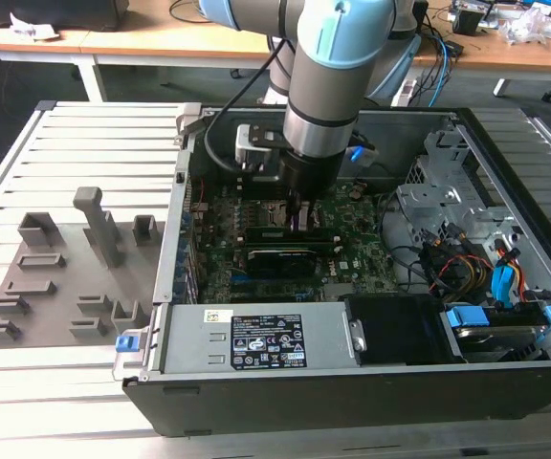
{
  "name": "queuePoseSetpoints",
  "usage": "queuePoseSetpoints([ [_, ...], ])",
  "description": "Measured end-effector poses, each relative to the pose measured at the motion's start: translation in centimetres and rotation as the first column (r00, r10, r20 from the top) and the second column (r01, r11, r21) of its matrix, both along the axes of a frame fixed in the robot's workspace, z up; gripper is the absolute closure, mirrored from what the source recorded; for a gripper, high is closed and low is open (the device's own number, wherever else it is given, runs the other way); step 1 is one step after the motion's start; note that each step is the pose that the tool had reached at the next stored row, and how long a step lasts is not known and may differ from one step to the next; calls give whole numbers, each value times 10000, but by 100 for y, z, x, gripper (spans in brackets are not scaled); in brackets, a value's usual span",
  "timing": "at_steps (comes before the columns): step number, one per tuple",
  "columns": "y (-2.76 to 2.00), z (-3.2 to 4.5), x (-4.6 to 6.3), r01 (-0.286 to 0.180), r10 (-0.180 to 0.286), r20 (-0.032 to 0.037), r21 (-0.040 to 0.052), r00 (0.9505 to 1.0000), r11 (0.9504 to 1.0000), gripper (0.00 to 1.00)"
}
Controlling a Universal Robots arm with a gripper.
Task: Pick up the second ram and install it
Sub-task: 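Insert the second ram into the second slot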
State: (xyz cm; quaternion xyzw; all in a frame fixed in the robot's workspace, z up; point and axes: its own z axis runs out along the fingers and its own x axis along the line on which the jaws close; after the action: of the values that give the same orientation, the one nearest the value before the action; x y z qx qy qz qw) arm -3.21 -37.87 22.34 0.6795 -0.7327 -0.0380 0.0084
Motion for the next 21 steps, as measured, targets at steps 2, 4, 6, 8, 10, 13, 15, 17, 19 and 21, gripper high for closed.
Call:
queuePoseSetpoints([
  [2,0,-3,8,0,0,0,4,10000,10000,86],
  [4,0,-4,8,0,0,1,4,10000,10000,86],
  [6,0,-5,8,0,0,1,4,10000,10000,86],
  [8,0,-8,9,0,0,1,5,10000,10000,86],
  [10,0,-8,8,0,0,1,4,10000,10000,86],
  [13,-1,-8,9,-1,1,1,5,10000,10000,86],
  [15,-1,-6,8,0,0,2,7,10000,10000,86],
  [17,-1,-5,9,0,0,1,5,10000,10000,86],
  [19,-2,-6,9,0,0,1,9,10000,10000,86],
  [21,-4,-7,9,-10,10,1,9,10000,10000,86],
])
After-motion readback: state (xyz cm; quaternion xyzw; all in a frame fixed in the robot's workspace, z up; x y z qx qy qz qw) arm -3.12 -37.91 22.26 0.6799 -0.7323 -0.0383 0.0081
